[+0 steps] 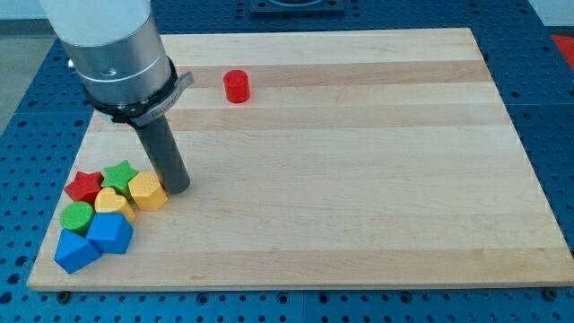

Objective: Move the red circle closer to the yellow hexagon

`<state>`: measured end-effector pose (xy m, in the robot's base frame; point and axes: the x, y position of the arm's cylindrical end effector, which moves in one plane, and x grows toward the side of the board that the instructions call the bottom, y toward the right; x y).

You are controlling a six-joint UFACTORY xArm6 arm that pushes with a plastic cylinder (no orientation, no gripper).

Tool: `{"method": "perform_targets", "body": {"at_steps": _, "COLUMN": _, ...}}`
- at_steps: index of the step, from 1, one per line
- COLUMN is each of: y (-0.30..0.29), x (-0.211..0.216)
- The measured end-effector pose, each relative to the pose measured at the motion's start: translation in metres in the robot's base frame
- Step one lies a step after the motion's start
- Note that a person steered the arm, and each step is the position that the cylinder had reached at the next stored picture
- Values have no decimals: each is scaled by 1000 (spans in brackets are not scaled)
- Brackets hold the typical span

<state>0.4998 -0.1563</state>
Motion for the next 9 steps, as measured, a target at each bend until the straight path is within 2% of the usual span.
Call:
{"method": "perform_targets", "body": {"at_steps": 1, "y": 24, "x": -1}}
{"method": "perform_targets", "body": {"at_steps": 2, "y": 132, "x": -27}}
{"method": "perform_targets", "body": {"at_steps": 3, "y": 187, "x": -79}}
{"method": "perform_targets", "body": {"at_steps": 4, "y": 193, "x": -162}}
{"method": "perform_targets", "body": {"at_steps": 5, "y": 169, "x": -241}}
{"method": "perform_targets", "body": {"at_steps": 6, "y": 95, "x": -256}}
{"method": "perform_targets", "body": {"at_steps": 8, "y": 77, "x": -199}}
{"method": "perform_targets", "body": {"at_steps": 9, "y": 77, "x": -201}}
